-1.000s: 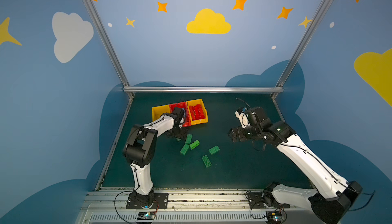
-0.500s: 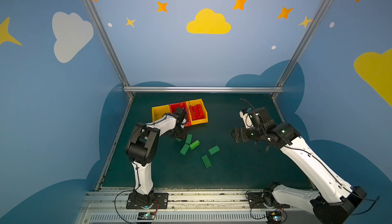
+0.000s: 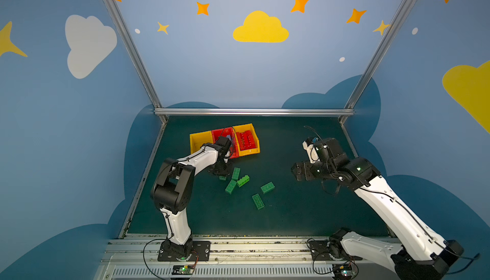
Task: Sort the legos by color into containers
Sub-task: 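Grasp a green brick with the left gripper while the right arm draws back, then carry the green brick with the left gripper and drop it into the empty yellow bin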
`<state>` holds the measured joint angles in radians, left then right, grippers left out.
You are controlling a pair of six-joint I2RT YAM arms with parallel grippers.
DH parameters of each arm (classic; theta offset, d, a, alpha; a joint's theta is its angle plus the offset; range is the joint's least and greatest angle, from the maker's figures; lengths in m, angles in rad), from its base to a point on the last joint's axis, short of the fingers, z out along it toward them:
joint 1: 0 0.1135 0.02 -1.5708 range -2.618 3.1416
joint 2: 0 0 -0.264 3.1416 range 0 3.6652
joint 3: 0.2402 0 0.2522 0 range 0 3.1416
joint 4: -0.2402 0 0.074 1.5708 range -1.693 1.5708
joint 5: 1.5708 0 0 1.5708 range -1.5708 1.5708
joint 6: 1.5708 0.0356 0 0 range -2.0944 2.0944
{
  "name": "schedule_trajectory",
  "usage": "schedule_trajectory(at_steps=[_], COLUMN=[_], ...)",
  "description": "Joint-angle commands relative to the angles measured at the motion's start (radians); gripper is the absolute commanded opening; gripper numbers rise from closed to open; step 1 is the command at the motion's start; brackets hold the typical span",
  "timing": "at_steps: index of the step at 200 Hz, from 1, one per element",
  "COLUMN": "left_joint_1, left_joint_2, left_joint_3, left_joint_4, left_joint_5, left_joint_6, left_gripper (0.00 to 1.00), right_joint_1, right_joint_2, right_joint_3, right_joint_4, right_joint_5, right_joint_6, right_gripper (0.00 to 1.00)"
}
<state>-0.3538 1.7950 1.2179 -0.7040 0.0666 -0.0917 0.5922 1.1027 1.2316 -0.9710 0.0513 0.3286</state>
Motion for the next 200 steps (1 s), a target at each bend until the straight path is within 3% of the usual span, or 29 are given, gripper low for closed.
schedule_trajectory(at_steps=[1,56,90,131,169,190,200], left_joint_1=[0.011,0.157,0.221,0.26,0.279,0.289,0.293], left_joint_2=[-0.091,-0.11,0.007,0.182,0.314,0.364,0.38], left_joint_3=[0.027,0.155,0.289,0.454,0.572,0.629,0.659], left_joint_4=[-0.068,-0.109,-0.132,-0.152,-0.167,-0.18,-0.192], left_joint_5=[-0.049,-0.077,-0.143,-0.148,-0.145,-0.134,-0.122], left_joint_6=[-0.073,-0.137,-0.13,-0.09,-0.068,-0.065,-0.065], left_gripper=[0.26,0.28,0.29,0.31,0.43,0.62,0.65], right_joint_1=[-0.002,-0.001,0.0,0.0,-0.001,0.0,0.001], right_joint_2=[-0.001,0.027,0.066,0.094,0.118,0.145,0.156], right_joint_3=[0.027,0.083,0.116,0.137,0.161,0.188,0.203], right_joint_4=[-0.021,0.019,0.024,0.001,-0.03,-0.056,-0.066], right_joint_5=[-0.032,-0.083,-0.084,-0.041,-0.01,0.002,0.007], right_joint_6=[-0.011,-0.026,-0.031,-0.023,0.002,0.01,0.012], right_gripper=[0.95,0.95,0.95,0.95,0.95,0.95,0.95])
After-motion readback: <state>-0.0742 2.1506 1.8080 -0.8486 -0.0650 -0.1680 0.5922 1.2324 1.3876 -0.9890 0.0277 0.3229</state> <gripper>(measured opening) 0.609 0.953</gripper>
